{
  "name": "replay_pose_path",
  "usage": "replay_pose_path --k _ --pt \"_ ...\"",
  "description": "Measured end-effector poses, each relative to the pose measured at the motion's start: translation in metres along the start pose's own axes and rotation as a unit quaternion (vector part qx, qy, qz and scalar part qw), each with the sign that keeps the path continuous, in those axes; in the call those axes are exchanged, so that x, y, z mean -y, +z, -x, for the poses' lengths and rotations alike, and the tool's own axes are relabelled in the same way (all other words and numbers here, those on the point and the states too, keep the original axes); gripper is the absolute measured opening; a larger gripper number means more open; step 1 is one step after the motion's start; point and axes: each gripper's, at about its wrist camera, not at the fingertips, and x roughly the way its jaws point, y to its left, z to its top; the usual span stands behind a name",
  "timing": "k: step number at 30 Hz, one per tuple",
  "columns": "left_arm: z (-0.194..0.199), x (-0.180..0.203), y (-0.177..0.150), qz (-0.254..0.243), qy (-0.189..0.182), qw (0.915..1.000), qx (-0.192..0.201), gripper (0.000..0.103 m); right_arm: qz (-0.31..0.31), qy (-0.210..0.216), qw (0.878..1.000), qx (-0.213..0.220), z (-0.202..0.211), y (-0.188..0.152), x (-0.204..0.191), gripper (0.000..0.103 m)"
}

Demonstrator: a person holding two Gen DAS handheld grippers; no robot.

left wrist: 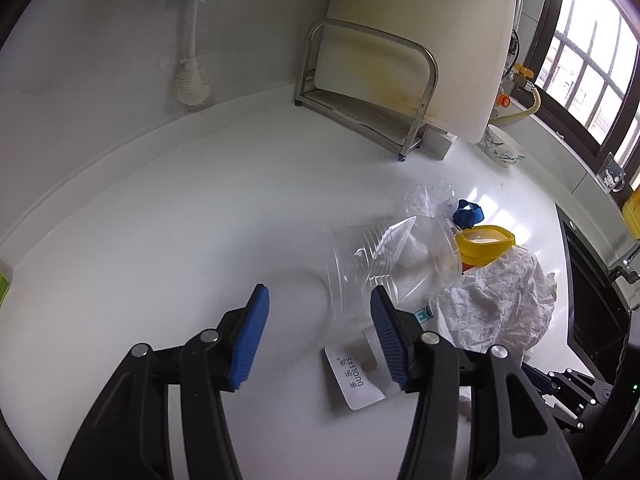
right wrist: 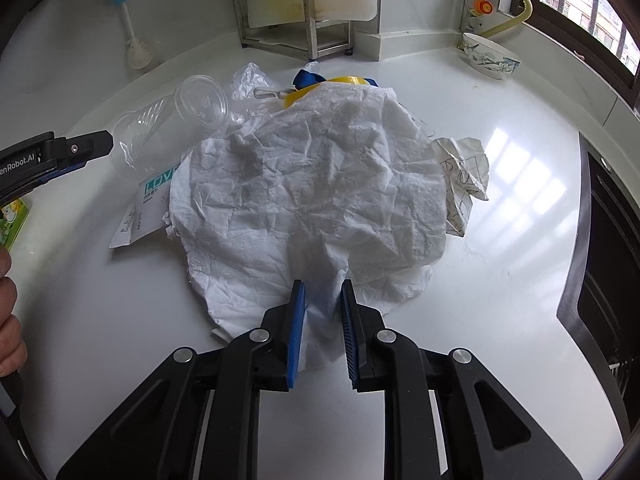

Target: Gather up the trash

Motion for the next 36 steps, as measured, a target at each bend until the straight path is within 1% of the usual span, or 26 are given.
replay_pose_path --k 7,10,11,13,14,15,18,20,25,26,28,29,36 --pt "-0.019 0.005 0.004 -0.001 -0.030 0.9993 -0.020 0.052 0.002 -0.003 1.000 0.000 0.000 0.000 -0.001 0.018" --pt "-0.026 0.008 0.008 0.000 -0.045 0.9987 -0.023 0.052 0.004 -0.005 1.000 0.000 0.000 0.000 -0.001 0.018" --pt "-0.028 0.009 0.009 -0.001 -0.052 0.9983 -0.024 0.050 0.004 -0.006 1.000 0.000 0.000 0.000 -0.002 0.018" --pt "-0.032 0.012 0.011 -0.005 -0.064 0.9976 -0.026 0.040 0.005 -0.007 1.000 0.000 0.000 0.000 -0.002 0.018" --pt "-0.033 0.013 0.013 -0.007 -0.071 0.9970 -0.029 0.027 0.004 -0.007 1.000 0.000 0.000 0.000 -0.002 0.018" --pt "-0.035 0.015 0.013 -0.008 -0.076 0.9966 -0.032 0.022 0.004 -0.007 1.000 0.000 0.000 0.000 -0.002 0.018" --pt "-0.033 0.017 0.014 -0.011 -0.085 0.9959 -0.031 0.011 0.003 -0.008 1.000 -0.001 0.001 0.000 -0.003 0.018" --pt "-0.029 0.019 0.013 -0.015 -0.082 0.9961 -0.028 0.006 0.002 -0.009 1.000 -0.002 0.001 0.000 -0.003 0.018" --pt "-0.016 0.020 0.009 -0.023 -0.054 0.9981 -0.019 0.006 0.002 -0.012 1.000 0.001 0.005 0.000 -0.003 0.017" --pt "-0.013 0.020 0.008 -0.025 -0.047 0.9984 -0.017 0.006 0.002 -0.013 1.000 0.002 0.006 0.000 -0.003 0.016" --pt "-0.007 0.021 0.006 -0.033 -0.032 0.9989 -0.013 0.006 0.001 -0.014 1.000 0.005 0.010 0.000 -0.003 0.010" --pt "-0.003 0.023 0.005 -0.037 -0.025 0.9989 -0.011 0.006 -0.001 -0.015 1.000 0.008 0.013 0.000 -0.002 0.010" --pt "0.017 0.028 -0.002 -0.052 -0.006 0.9986 -0.004 0.006 -0.006 -0.004 1.000 0.022 0.033 -0.003 -0.001 0.008"
